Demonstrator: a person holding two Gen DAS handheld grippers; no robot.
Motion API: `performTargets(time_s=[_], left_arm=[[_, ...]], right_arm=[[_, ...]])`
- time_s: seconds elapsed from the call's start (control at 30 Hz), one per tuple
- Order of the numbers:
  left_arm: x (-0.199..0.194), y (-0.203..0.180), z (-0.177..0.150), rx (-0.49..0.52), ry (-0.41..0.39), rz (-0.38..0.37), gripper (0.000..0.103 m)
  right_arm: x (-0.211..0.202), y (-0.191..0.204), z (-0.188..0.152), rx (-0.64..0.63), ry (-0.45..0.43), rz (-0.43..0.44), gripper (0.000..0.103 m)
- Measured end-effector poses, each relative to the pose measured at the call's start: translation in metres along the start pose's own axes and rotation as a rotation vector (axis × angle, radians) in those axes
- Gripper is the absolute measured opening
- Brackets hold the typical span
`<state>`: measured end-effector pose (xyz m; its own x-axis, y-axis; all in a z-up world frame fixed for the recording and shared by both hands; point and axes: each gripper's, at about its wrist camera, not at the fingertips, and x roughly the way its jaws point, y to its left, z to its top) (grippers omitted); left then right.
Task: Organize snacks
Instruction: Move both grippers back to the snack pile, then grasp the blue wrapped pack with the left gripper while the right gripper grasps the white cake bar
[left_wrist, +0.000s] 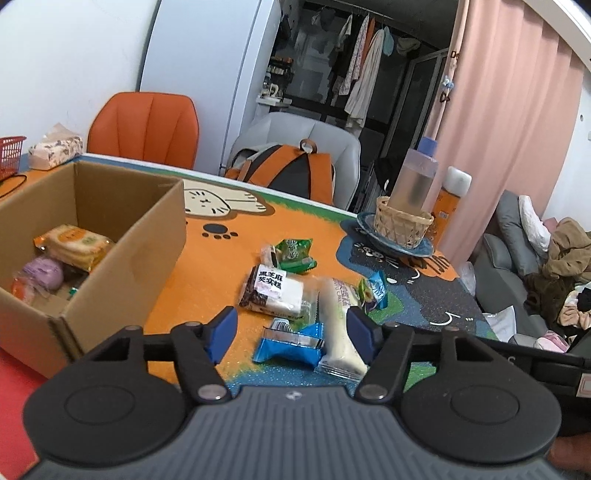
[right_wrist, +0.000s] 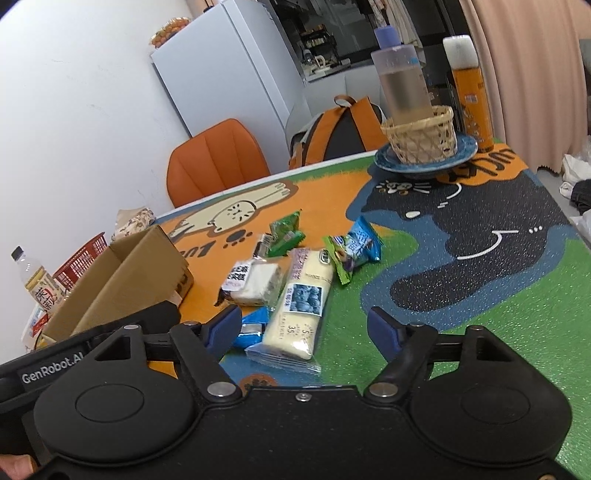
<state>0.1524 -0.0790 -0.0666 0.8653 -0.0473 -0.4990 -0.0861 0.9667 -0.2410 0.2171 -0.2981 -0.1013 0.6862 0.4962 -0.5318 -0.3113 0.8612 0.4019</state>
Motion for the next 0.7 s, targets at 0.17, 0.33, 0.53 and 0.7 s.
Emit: performTargets(time_s=[0.17, 0.33, 0.53, 0.7], left_arm=[[0.009, 0.004, 0.001, 0.002, 0.011, 0.008, 0.058], [0.015, 0.010, 0.002, -0.016, 0.021, 0.021, 0.055], [0.021, 0.011, 0.000, -0.021, 0.033, 0.024, 0.055], [0.027, 0.012, -0.001, -0.025, 0.040, 0.037, 0.055]], right_arm=[[0.015, 0.002, 0.000, -0.005, 0.028, 0.010, 0.074], [0.029, 0.008, -0.001, -0.007, 0.062, 0.027, 0.069], [0.047, 0.006, -0.006, 0.003, 0.124, 0.047, 0.049], [0.044, 0.002, -0.007, 0.017, 0.118, 0.050, 0.040]])
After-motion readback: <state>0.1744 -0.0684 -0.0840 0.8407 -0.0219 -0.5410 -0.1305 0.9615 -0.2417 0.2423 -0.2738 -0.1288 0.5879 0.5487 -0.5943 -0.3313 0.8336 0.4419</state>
